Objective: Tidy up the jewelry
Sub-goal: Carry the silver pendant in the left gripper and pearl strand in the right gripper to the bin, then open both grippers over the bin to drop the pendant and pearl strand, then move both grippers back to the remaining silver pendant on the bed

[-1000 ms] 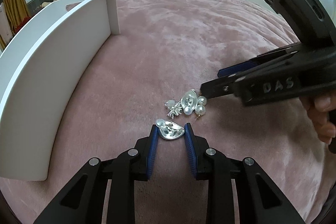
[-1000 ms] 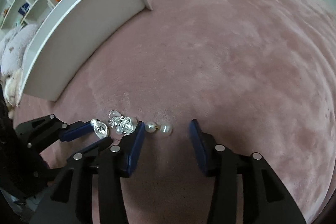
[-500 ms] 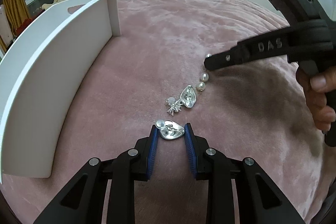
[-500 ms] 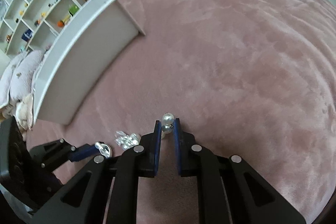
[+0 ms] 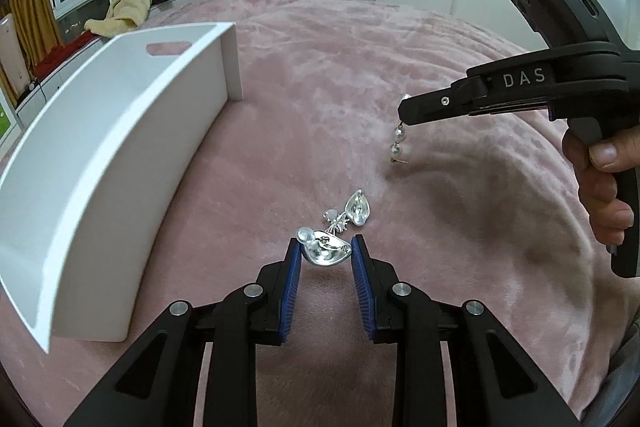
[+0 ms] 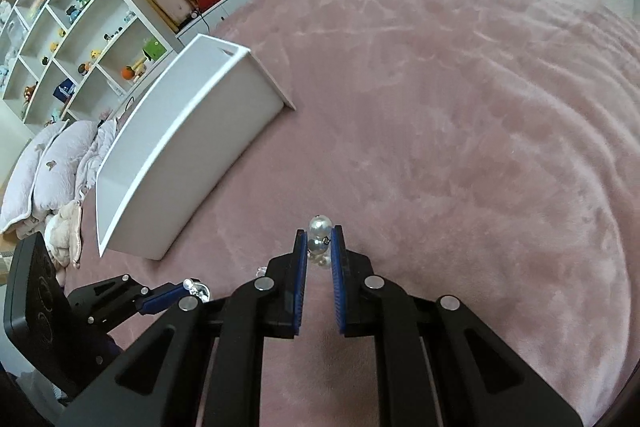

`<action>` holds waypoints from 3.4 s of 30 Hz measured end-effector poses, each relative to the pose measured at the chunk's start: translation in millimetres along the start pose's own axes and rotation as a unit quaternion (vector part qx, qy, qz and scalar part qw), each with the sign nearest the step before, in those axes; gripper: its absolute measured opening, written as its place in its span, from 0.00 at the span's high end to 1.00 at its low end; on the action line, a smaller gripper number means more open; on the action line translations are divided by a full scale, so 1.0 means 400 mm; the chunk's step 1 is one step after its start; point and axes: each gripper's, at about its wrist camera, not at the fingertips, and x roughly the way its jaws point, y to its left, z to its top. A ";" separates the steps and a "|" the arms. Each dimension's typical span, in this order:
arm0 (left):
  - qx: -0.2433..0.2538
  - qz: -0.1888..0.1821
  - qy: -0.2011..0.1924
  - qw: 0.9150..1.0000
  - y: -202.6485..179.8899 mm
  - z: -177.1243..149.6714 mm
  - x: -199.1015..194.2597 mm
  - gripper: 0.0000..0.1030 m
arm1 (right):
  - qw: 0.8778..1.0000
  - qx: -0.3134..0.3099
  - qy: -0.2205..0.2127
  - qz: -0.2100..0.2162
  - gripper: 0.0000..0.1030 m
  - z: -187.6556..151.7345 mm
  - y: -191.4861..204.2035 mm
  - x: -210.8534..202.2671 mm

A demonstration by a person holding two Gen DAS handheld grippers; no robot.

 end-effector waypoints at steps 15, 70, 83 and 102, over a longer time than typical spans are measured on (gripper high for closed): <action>0.011 0.032 -0.025 0.999 0.040 0.027 -0.140 0.71 | 0.997 -0.049 -0.004 -0.064 0.88 0.022 0.067 -0.051; -0.105 0.115 -0.014 0.988 0.485 0.025 -0.119 0.71 | 0.979 -0.171 0.088 -0.061 0.88 0.205 0.526 0.369; -0.119 0.115 -0.014 0.986 0.492 0.012 -0.112 0.35 | 0.980 -0.175 0.064 -0.062 0.33 0.204 0.537 0.354; -0.070 0.074 -0.061 0.993 0.333 0.047 -0.206 0.18 | 0.987 -0.130 0.011 -0.093 0.13 0.204 0.387 0.130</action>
